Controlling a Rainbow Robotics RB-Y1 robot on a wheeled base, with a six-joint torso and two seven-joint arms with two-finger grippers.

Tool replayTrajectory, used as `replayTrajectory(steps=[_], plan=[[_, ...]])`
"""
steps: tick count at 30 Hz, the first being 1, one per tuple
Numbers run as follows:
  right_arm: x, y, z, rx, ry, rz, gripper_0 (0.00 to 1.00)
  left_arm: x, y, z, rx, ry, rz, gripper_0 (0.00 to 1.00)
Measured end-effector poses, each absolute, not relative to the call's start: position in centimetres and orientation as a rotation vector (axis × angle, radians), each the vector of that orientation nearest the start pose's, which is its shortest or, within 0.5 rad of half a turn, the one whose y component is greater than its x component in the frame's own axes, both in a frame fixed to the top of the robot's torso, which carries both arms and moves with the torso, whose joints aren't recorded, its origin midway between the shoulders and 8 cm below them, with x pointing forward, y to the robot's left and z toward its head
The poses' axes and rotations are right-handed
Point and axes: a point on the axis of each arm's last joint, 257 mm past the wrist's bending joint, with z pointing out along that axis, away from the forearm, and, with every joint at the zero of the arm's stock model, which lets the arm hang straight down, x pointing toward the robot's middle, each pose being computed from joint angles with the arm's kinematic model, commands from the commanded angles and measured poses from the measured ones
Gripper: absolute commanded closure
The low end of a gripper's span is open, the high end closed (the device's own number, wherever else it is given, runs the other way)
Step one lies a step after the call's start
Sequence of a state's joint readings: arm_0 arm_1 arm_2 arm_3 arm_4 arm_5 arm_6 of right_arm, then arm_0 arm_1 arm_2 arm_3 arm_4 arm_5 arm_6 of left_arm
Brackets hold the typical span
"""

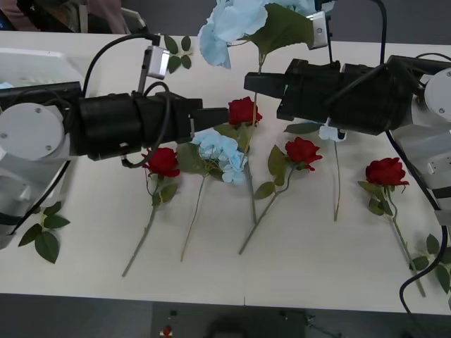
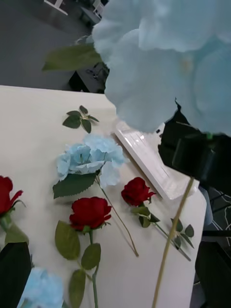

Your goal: Put the red flowers into the right box and the blue flowers into the left box

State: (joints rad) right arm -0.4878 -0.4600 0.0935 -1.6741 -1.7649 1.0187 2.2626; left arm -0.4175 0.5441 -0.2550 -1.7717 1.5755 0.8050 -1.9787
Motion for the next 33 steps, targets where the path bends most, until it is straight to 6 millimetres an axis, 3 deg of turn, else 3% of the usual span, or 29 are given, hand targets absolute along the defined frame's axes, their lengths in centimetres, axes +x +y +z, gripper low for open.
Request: replayTrajectory(steps=[2, 3, 4, 5, 7, 12, 17, 27, 28, 29, 30, 33], plan=[[46.8, -1.9, -2.9, -0.807, 1.514, 1.160, 1.00, 48.3, -0.1, -8.5, 0.645, 1.723, -1.083, 0.00], [46.9, -2.0, -2.6, -0.798, 1.508, 1.161, 1.00, 48.7, -0.9, -8.7, 0.652, 1.724, -1.075, 0.14], [47.1, -2.1, -2.3, -0.789, 1.500, 1.163, 1.00, 49.0, -1.7, -8.8, 0.660, 1.725, -1.073, 0.62], [47.2, -2.2, -2.0, -0.778, 1.491, 1.165, 1.00, 49.1, -2.4, -9.0, 0.667, 1.728, -1.078, 0.82], [47.5, -2.3, -1.4, -0.755, 1.477, 1.165, 1.00, 49.0, -3.5, -9.3, 0.684, 1.737, -1.089, 0.97], [47.8, -2.4, -1.2, -0.741, 1.472, 1.161, 1.00, 47.8, -4.9, -10.4, 0.732, 1.764, -1.122, 1.00], [48.2, -2.6, -0.9, -0.724, 1.466, 1.155, 1.00, 47.1, -4.7, -11.4, 0.750, 1.793, -1.135, 1.00], [48.2, -2.6, -0.9, -0.724, 1.467, 1.155, 1.00, 47.1, -4.6, -11.4, 0.749, 1.793, -1.135, 1.00], [48.2, -2.6, -0.9, -0.724, 1.467, 1.155, 0.87, 47.1, -4.6, -11.4, 0.749, 1.793, -1.135, 1.00], [48.2, -2.6, -0.9, -0.724, 1.467, 1.155, 0.66, 47.1, -4.6, -11.4, 0.749, 1.793, -1.135, 1.00], [48.2, -2.6, -0.9, -0.724, 1.467, 1.155, 0.33, 47.1, -4.6, -11.3, 0.747, 1.792, -1.135, 1.00], [48.1, -2.5, -1.1, -0.738, 1.472, 1.144, 0.07, 47.4, -4.5, -11.2, 0.737, 1.786, -1.130, 1.00]])
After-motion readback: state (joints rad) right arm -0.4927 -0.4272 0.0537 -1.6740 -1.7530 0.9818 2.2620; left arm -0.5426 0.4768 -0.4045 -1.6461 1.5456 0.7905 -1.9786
